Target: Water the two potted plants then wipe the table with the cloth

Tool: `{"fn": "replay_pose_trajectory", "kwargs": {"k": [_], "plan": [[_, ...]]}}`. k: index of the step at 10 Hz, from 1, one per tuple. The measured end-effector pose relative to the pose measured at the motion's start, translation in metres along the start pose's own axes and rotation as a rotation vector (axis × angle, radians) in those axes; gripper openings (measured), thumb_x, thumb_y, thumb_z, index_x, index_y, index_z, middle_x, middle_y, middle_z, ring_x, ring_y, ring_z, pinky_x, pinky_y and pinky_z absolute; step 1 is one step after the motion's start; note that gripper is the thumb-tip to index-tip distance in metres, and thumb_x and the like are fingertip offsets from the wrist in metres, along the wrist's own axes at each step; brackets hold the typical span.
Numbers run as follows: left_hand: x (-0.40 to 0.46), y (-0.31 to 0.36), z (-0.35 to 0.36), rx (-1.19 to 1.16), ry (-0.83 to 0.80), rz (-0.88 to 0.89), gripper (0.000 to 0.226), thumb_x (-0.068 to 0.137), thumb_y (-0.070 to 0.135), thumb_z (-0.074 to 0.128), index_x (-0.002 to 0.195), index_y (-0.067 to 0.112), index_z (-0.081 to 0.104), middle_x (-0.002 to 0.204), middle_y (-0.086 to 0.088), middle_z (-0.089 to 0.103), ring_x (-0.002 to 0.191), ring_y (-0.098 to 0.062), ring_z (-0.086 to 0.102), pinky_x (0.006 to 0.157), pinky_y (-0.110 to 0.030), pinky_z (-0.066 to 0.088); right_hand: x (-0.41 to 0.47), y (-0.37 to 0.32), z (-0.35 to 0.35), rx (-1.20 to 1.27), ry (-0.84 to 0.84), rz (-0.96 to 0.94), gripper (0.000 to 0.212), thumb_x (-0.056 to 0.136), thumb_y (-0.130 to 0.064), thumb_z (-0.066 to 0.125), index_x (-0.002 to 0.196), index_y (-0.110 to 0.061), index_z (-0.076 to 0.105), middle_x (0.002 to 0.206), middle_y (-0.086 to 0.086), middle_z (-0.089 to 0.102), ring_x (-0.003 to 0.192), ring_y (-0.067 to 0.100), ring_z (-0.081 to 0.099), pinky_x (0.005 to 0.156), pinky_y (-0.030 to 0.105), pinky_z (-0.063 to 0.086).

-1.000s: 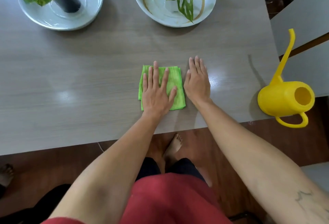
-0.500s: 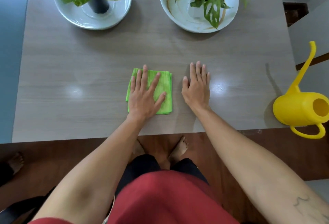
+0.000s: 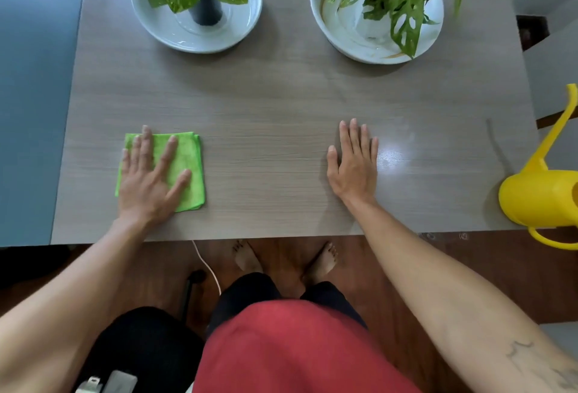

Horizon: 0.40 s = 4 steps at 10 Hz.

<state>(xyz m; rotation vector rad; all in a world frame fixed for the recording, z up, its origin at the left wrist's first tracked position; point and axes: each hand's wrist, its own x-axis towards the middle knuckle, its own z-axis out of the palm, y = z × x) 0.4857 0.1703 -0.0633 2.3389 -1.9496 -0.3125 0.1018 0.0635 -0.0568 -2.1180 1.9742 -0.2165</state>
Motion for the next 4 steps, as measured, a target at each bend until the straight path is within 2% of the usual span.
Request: {"fn": "replay_pose_trajectory", "kwargs": {"k": [2, 3, 4], "plan": [[0.0, -0.02, -0.01, 0.014, -0.029, -0.002, 0.08, 0.091, 0.066, 0.025, 0.159, 0.025, 0.019, 0.168, -0.013, -0.003, 0.154, -0.032, 0.0, 0.125, -0.045, -0.003, -0.001, 0.0, 0.002, -0.016, 0.004, 0.013, 0.059, 0.104, -0.036, 0.036, 0.158, -0.019, 0.021, 0.166, 0.005, 0.015, 0.154, 0.023, 0.006, 0.124, 0.048, 0.005], [-0.001, -0.014, -0.019, -0.004, -0.034, -0.018, 0.079, 0.091, 0.066, 0.025, 0.158, 0.025, 0.023, 0.167, -0.015, -0.002, 0.154, -0.035, 0.001, 0.124, -0.048, -0.003, -0.001, -0.002, -0.002, -0.014, 0.008, -0.002, 0.059, 0.104, -0.036, 0.035, 0.158, -0.019, 0.02, 0.166, 0.005, 0.015, 0.154, 0.023, 0.006, 0.124, 0.048, 0.005], [0.007, 0.015, -0.018, -0.045, 0.04, -0.09, 0.073, 0.094, 0.065, 0.025, 0.157, 0.028, 0.026, 0.167, -0.019, 0.002, 0.154, -0.037, 0.003, 0.124, -0.053, -0.001, -0.001, -0.001, -0.001, -0.003, 0.03, -0.004, 0.059, 0.104, -0.036, 0.036, 0.158, -0.018, 0.022, 0.166, 0.006, 0.016, 0.154, 0.024, 0.007, 0.124, 0.049, 0.005]]}}
